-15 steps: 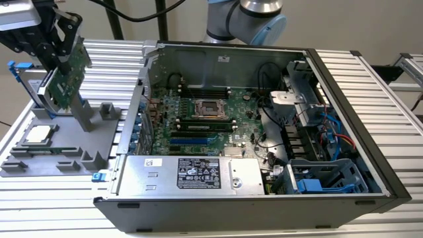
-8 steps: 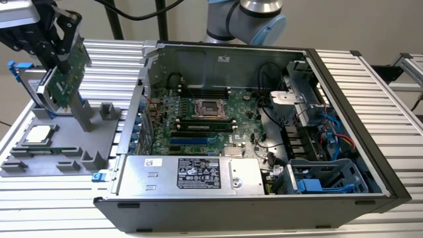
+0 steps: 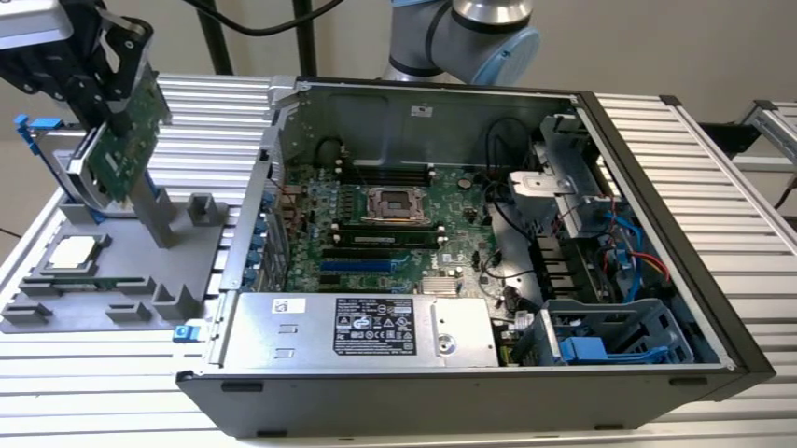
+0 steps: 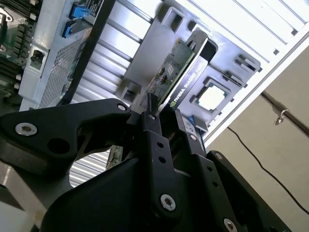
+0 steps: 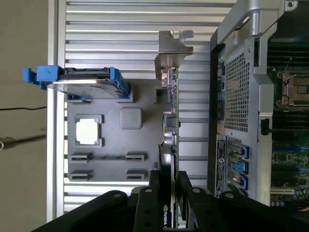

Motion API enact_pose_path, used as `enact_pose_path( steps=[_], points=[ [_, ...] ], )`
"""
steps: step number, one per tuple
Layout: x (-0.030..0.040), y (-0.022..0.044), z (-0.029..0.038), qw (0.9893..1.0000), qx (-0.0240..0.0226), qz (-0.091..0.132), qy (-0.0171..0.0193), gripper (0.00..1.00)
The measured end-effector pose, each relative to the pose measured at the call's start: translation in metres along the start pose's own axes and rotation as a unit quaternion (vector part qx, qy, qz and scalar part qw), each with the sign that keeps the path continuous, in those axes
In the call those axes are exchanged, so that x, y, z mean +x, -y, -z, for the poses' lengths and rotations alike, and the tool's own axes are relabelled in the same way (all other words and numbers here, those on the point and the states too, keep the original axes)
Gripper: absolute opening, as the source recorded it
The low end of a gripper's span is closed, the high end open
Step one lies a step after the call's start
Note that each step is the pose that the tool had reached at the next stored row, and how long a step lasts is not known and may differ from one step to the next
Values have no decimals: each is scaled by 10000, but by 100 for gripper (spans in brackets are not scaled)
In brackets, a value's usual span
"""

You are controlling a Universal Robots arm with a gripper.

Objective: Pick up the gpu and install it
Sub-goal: 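Pick up the gpu and move the gpu toward the slot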

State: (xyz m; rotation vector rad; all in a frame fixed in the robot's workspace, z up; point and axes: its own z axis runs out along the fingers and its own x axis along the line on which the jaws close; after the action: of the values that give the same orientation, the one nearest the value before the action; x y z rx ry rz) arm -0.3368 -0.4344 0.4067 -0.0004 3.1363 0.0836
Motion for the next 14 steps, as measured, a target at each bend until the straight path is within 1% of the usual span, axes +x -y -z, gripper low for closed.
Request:
enact_pose_path(
  steps=[11, 14],
  points=[
    [0, -1, 23, 10000, -2, 0, 0, 0],
    [0, -3, 44, 10000, -2, -1, -1, 0]
  ],
)
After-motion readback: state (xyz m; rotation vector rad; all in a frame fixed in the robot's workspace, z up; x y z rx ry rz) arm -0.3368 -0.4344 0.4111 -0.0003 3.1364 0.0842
